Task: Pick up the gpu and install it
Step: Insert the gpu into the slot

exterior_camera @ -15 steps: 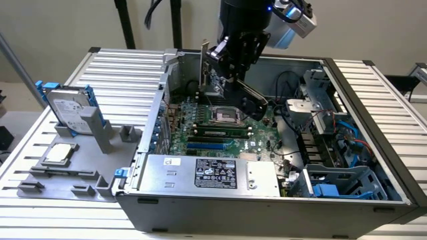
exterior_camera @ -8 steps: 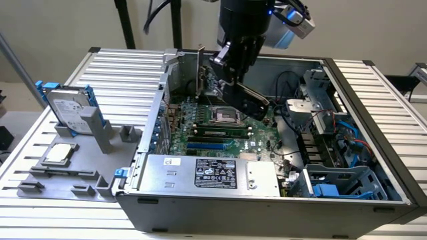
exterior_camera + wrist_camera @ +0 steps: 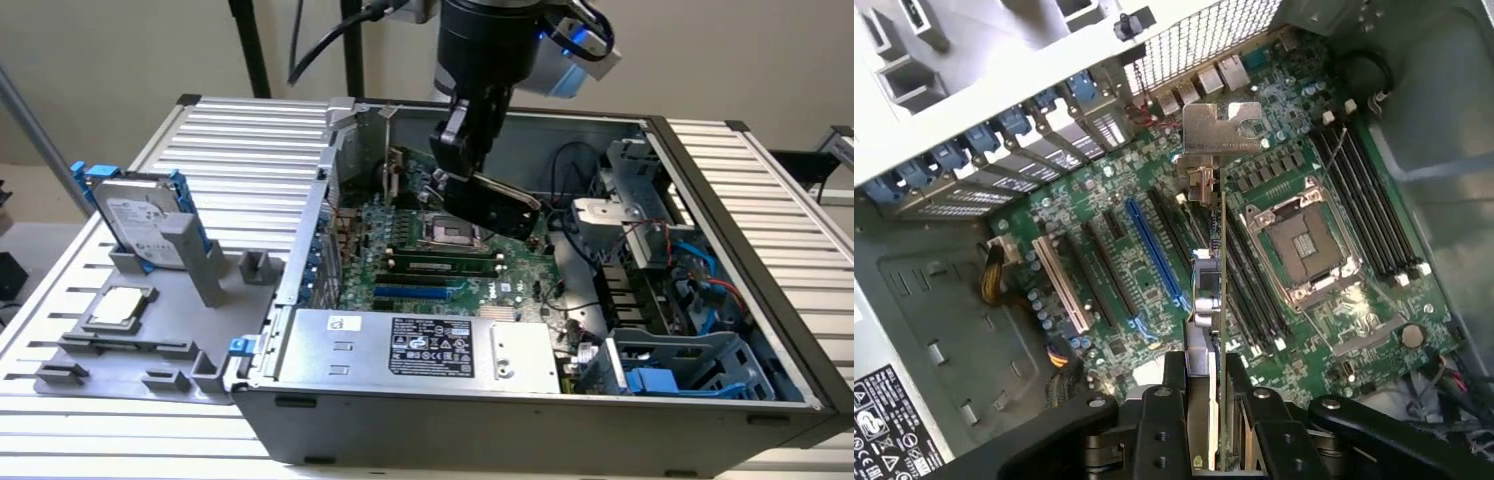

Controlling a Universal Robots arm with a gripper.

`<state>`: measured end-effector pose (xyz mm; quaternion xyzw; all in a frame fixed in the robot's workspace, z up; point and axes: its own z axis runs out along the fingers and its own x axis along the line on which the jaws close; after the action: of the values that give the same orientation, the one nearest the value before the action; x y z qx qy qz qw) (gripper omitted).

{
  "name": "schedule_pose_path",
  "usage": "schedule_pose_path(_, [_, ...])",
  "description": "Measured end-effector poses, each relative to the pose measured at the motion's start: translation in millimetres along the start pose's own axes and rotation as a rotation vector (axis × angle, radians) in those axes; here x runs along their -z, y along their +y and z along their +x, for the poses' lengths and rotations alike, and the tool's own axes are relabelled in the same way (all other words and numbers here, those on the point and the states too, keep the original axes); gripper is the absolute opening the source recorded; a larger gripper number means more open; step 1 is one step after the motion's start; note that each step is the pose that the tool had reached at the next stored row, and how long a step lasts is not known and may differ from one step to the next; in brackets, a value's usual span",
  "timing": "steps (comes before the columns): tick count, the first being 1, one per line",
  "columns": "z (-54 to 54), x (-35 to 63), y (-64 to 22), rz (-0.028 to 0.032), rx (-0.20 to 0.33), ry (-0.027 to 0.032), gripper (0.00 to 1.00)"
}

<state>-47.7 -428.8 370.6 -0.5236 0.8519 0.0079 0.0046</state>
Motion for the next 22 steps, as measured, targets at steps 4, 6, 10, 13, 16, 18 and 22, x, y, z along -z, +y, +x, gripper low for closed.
schedule_pose_path(4, [0.1, -3.6, 0.0, -0.0011, 0.071, 0.0007, 0.27])
schedule_pose_path(6, [0.1, -5.7, -0.1, -0.0017, 0.109, 0.001, 0.27])
schedule_pose_path(10, [0.2, -10.4, -0.1, -0.0029, 0.181, 0.0016, 0.27])
schedule_pose_path(13, [0.2, -13.7, -0.1, -0.0038, 0.236, 0.0021, 0.27])
schedule_pose_path(16, [0.3, -17.3, -0.2, -0.0046, 0.29, 0.0026, 0.27])
schedule_pose_path(18, [0.3, -20.1, -0.2, -0.0052, 0.326, 0.0028, 0.27])
schedule_pose_path(22, [0.4, -26.3, -0.2, -0.0064, 0.397, 0.0036, 0.27])
